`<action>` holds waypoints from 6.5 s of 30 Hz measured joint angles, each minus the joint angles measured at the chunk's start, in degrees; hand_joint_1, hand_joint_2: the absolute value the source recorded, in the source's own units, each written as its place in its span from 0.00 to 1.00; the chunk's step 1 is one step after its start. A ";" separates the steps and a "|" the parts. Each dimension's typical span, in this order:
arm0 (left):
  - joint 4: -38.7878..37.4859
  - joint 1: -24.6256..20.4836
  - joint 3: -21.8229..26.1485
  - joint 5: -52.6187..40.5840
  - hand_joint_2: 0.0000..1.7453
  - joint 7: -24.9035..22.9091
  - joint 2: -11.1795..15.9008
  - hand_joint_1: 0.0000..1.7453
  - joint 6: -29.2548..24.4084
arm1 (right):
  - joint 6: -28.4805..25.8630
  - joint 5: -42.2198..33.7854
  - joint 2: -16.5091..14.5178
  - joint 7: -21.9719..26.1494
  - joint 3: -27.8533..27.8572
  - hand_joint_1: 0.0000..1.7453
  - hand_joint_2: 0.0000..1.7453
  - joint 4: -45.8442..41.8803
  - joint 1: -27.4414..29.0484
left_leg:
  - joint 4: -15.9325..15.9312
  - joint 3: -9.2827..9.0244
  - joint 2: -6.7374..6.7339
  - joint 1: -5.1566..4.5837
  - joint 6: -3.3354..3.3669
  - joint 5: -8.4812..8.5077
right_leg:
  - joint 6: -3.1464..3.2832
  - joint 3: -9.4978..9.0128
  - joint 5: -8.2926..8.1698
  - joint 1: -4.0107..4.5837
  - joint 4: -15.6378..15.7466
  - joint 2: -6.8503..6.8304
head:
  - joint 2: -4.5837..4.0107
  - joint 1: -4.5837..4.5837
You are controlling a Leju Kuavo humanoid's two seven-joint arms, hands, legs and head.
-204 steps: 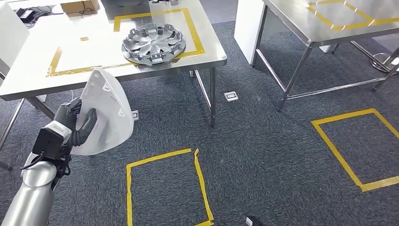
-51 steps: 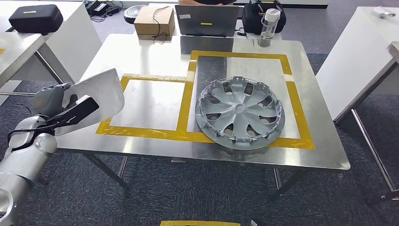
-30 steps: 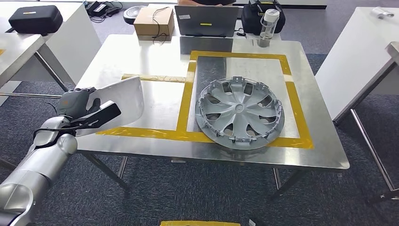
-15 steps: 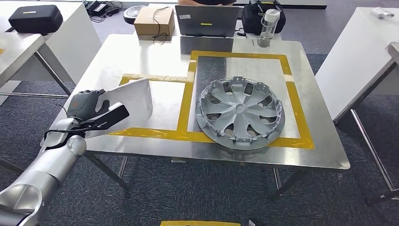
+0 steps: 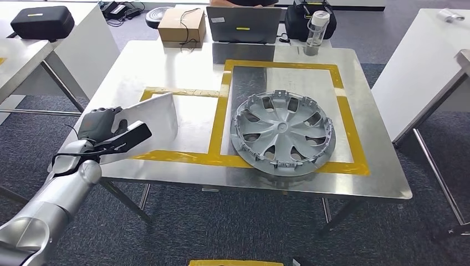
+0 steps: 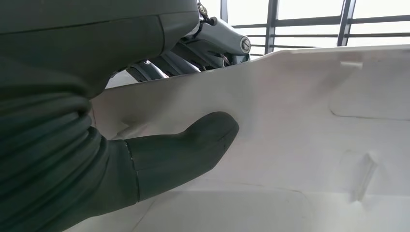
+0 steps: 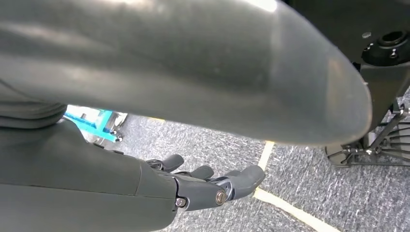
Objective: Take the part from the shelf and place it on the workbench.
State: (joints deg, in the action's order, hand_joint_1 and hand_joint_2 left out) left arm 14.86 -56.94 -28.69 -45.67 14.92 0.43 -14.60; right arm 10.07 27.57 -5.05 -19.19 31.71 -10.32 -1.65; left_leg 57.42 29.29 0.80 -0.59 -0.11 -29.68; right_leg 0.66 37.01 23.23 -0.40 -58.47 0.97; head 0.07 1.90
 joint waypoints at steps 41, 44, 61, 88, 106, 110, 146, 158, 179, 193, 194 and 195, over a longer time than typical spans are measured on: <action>0.29 1.32 0.03 -1.76 1.00 1.22 0.09 1.00 0.52 | -0.01 0.58 -0.03 -0.46 0.02 0.00 0.00 0.00 -0.02 | 0.73 3.79 2.10 0.05 0.26 2.86 | 0.02 0.72 -0.47 -0.54 0.32 4.08 | 0.00 0.67; 0.22 1.38 0.03 -2.07 1.00 0.81 0.06 1.00 0.74 | -0.07 0.51 0.07 -0.60 0.02 0.00 0.00 0.00 -0.02 | 0.91 3.97 2.06 -0.04 0.78 2.99 | -0.46 0.57 -0.77 -0.60 0.62 3.94 | 0.00 0.76; -1.36 0.88 0.66 -4.40 1.00 -14.04 7.25 1.00 1.68 | -0.07 0.48 0.09 -0.60 0.02 0.00 0.00 0.00 -0.04 | 1.02 4.14 2.07 -0.04 1.11 3.06 | -1.47 0.59 -1.00 -0.58 0.91 3.83 | 0.00 0.72; -2.00 1.52 2.95 -5.67 0.00 -13.33 11.99 0.00 -2.67 | 0.25 1.77 0.35 -0.60 0.02 0.00 0.00 0.00 -0.17 | 0.97 4.15 2.12 0.00 1.08 3.08 | -1.45 0.59 -0.98 -0.56 0.90 3.77 | 0.00 0.73; -0.04 -3.95 6.03 -6.39 0.00 -5.28 11.38 0.00 -21.93 | 0.12 3.09 0.32 -0.60 0.04 0.00 0.00 0.00 -0.33 | 1.05 4.30 2.19 0.04 1.03 3.15 | -1.43 0.72 -1.04 -0.51 0.89 3.72 | 0.00 0.73; 1.77 -10.95 9.09 -5.05 0.00 0.15 9.46 0.00 -22.52 | 0.01 2.50 0.02 -0.60 0.36 0.00 0.00 0.00 -0.41 | 1.21 4.34 2.18 -0.13 1.17 3.12 | -1.67 0.67 -1.16 -0.67 1.01 3.76 | 0.00 0.72; 3.84 -19.27 10.25 -10.76 0.00 0.67 5.21 0.00 -16.48 | -0.80 -0.46 -1.59 -0.57 5.44 0.00 0.00 0.00 -0.54 | 0.64 1.07 -0.93 -0.07 1.54 1.16 | -2.34 5.40 -0.61 -1.41 -2.76 -0.55 | 0.00 0.63; 3.08 -19.21 10.24 -10.16 0.00 -1.24 9.16 0.00 -15.74 | -1.08 -1.94 -1.66 -1.22 6.82 0.00 0.00 0.00 -0.95 | 2.23 9.31 -1.46 -0.23 0.26 7.76 | -0.01 -5.27 6.62 0.37 -1.71 -0.77 | 0.00 0.86; 2.10 -11.22 14.02 -6.42 0.00 3.48 12.86 0.00 -20.72 | -2.76 -2.28 -2.09 -1.73 9.15 0.00 0.00 0.00 -0.72 | 0.90 4.15 -1.03 0.40 1.71 3.72 | -2.05 5.93 7.68 -0.74 -11.28 -0.96 | 0.00 0.75; 1.09 16.96 25.75 5.62 0.00 4.25 12.69 0.00 -25.05 | -3.02 -1.97 -1.88 -1.97 10.33 0.00 0.00 -0.03 -0.67 | 7.02 11.68 -1.00 0.34 -1.44 2.36 | 1.71 -6.04 5.05 0.20 0.31 -0.84 | 0.00 0.58; 1.08 19.27 26.59 5.56 0.00 3.59 12.42 0.00 -25.13 | -2.98 -1.88 -1.86 -1.97 10.43 0.00 0.00 -0.03 -0.57 | 10.67 12.46 -0.97 0.57 -1.74 -0.22 | 1.75 -5.33 4.47 0.19 0.28 -0.79 | 0.00 0.52; 1.11 21.53 27.39 5.38 0.00 2.96 12.12 0.00 -25.17 | -2.95 -1.81 -1.85 -1.98 10.51 0.00 0.00 -0.03 -0.44 | 14.01 12.94 -0.97 0.81 -1.98 -1.66 | 1.68 -4.60 3.89 0.18 0.24 -0.74 | 0.00 0.52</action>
State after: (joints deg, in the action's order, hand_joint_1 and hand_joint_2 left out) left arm 15.97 -35.42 -1.29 -40.29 17.89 12.55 -39.77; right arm 7.12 25.75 -6.90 -21.17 42.22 -10.35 -2.10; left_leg 71.44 42.22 -0.17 0.22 -2.08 -31.34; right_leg 2.34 32.42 27.13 -0.22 -58.23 0.23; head 0.07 2.42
